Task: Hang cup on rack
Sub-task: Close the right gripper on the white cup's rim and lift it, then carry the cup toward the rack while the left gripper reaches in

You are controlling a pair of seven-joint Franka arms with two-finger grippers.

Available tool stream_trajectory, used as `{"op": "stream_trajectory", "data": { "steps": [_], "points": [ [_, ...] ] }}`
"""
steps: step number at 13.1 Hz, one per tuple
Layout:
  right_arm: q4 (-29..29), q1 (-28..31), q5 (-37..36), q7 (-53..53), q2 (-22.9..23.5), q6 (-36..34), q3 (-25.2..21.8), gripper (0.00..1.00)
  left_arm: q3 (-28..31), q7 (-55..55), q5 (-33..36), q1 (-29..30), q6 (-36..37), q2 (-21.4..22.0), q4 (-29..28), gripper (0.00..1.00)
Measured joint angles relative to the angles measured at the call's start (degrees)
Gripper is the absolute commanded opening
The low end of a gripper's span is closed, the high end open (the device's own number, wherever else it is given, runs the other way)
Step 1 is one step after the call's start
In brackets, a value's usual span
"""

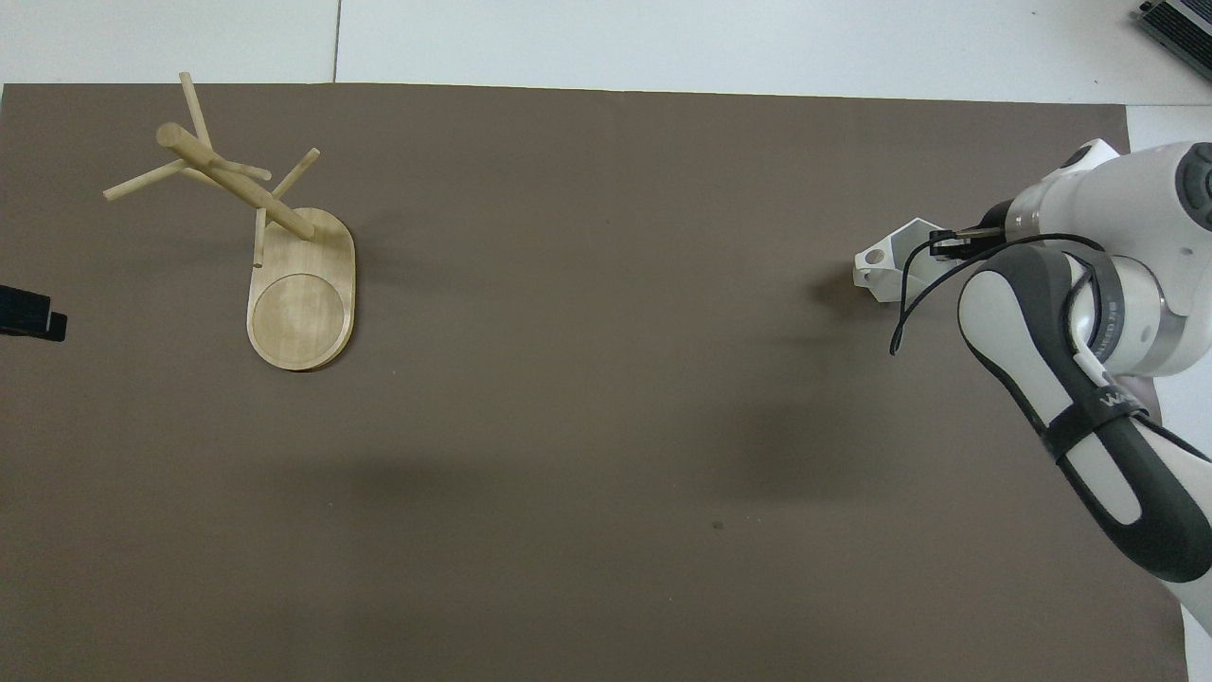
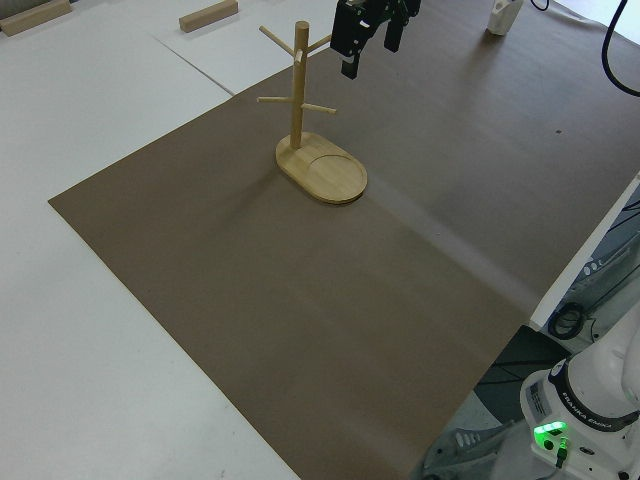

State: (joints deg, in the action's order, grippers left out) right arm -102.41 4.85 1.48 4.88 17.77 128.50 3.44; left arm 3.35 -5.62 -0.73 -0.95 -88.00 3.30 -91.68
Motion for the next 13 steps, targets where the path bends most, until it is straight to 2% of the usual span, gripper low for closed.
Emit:
{"op": "stream_trajectory", "data": {
  "steps": [2,6,9,13],
  "points": [
    [4.33,-0.10,2.80,-0.33,-2.65,-7.88,4.32,0.00,0.00,0.00,0.00,0.00,0.00,0.00,0.00,1.00],
    [7.89,-0.40,24.24,-0.59,-7.79,-10.73,6.79,0.00,0.14,0.01,0.00,0.01,0.00,0.00,0.00,1.00],
    [8.38,-0.17,32.56,-1.85,-8.02,-7.69,11.11,0.00,0.15,0.01,0.00,0.01,0.00,0.00,0.00,1.00],
    [8.37,-0.37,34.04,-8.97,-7.39,0.26,19.95,0.00,0.17,-0.05,0.00,0.00,-0.01,0.02,0.00,1.00]
  ]
}}
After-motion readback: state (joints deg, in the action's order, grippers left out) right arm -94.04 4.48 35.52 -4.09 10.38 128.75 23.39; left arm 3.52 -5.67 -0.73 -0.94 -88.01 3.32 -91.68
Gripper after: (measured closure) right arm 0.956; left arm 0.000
